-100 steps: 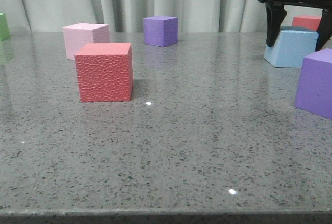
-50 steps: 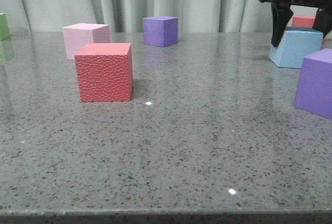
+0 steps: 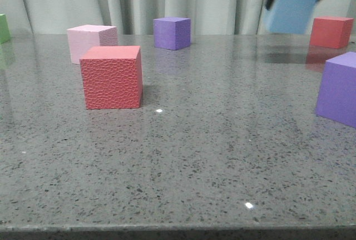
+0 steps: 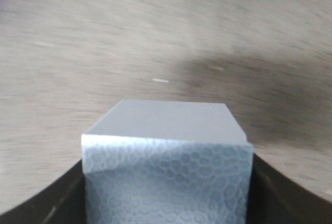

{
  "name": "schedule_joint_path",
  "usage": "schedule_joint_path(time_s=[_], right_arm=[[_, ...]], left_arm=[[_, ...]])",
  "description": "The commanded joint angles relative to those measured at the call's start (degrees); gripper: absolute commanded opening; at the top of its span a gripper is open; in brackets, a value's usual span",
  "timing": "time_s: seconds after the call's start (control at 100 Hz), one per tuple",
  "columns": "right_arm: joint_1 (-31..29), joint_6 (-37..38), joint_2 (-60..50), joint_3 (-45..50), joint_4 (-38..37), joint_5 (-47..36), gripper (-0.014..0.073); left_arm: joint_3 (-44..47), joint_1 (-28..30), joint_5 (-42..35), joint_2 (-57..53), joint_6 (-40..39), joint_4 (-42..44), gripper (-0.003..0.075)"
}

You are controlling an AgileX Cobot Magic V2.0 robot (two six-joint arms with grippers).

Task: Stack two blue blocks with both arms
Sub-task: 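Lift the light blue cube and carry it toward the table center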

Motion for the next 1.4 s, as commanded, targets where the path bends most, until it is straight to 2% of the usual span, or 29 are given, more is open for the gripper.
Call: schedule_joint_path(time_s=[0.0, 0.21, 0.49, 0.79, 1.24, 1.31, 1.39], right_arm=[[3.4, 2.4, -3.7, -3.8, 0.1, 4.8, 0.0370], [11.7, 6.9, -3.5, -4.7, -3.3, 3.4, 0.0370], [17.6, 11.7, -0.7, -5.9, -3.2, 0.7, 0.0370], [18.6, 13.9, 4.1, -7.1, -1.2, -3.8, 0.0370], [18.6, 13.9, 5.8, -7.1, -0.9, -4.5, 0.0372], [18.6, 13.9, 5.9, -7.1, -0.2, -4.4, 0.0401], [18.6, 13.9, 5.9, -7.1, 1.0, -4.6, 0.0496]], left_arm=[[-2.0, 0.0, -4.5, 0.0, -0.3, -0.1, 0.0585], [-2.0, 0.0, -4.5, 0.0, -0.3, -0.1, 0.0585], [-2.0, 0.0, -4.5, 0.0, -0.3, -0.1, 0.0585], [-2.0, 0.0, -4.5, 0.0, -0.3, -0.1, 0.0585], [-2.0, 0.0, -4.2, 0.0, -0.3, -0.1, 0.0585], [-2.0, 0.0, -4.2, 0.0, -0.3, -0.1, 0.0585], [-2.0, 0.0, -4.2, 0.0, -0.3, -0.1, 0.0585]])
